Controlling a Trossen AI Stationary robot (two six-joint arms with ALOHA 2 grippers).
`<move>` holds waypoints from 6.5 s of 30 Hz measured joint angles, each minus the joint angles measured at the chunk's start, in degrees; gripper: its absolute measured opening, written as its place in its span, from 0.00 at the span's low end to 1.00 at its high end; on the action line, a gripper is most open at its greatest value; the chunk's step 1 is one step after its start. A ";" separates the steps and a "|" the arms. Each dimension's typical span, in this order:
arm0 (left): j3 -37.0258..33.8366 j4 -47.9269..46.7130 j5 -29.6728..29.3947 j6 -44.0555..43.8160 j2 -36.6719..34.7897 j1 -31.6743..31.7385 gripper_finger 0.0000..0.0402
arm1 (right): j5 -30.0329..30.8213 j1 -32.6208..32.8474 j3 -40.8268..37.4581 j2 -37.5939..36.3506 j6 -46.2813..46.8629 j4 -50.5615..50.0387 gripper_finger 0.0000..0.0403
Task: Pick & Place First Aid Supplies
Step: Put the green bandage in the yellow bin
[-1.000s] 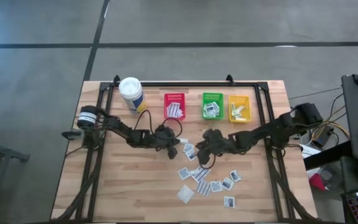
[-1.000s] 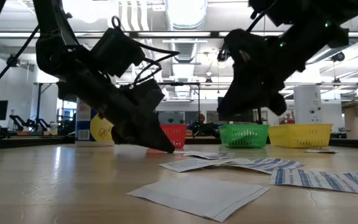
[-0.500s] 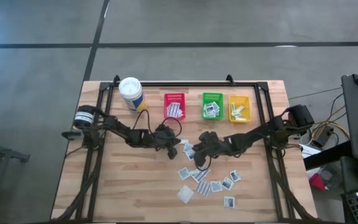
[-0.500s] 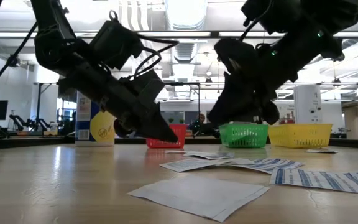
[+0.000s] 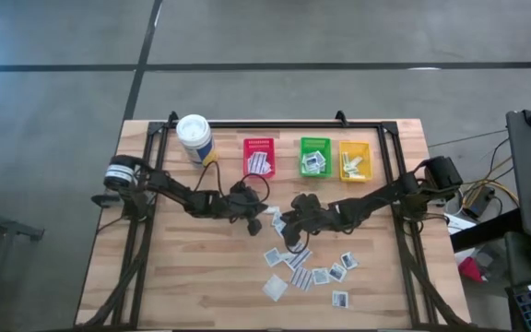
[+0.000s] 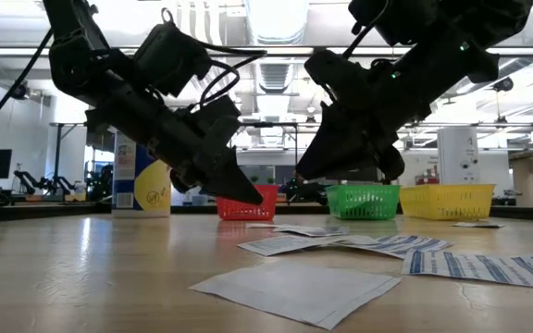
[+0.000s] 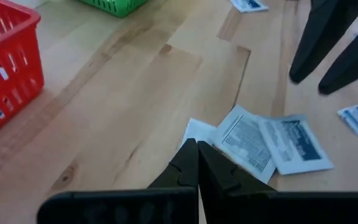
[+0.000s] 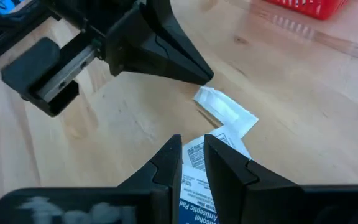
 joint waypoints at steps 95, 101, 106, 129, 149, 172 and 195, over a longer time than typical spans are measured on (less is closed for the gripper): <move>-2.78 -0.68 -3.33 -0.71 2.13 -1.36 0.00 | -9.61 -9.05 2.69 12.76 8.63 11.44 0.10; -2.78 -0.68 -3.30 -0.05 2.13 -1.36 0.00 | -9.84 -9.05 2.69 12.76 6.76 11.59 0.03; -2.78 -0.43 -3.30 0.76 2.13 -1.36 0.00 | -9.88 -9.05 2.69 12.76 5.66 11.75 0.02; -2.82 -4.81 -0.24 3.29 -6.01 -1.29 0.00 | -9.72 -9.05 2.67 10.87 -0.43 11.06 0.02; -2.90 -22.20 -1.81 6.90 -24.95 -1.29 0.00 | -4.66 -9.32 1.59 -4.42 -13.12 -5.58 0.02; -4.60 -18.77 -1.75 8.29 -24.87 -0.92 0.00 | 14.67 -12.29 -17.44 -40.49 -12.32 -14.36 0.02; -4.70 -18.70 -1.62 8.23 -24.85 -0.92 0.00 | 24.70 -15.05 -25.14 -48.06 9.66 -33.35 0.02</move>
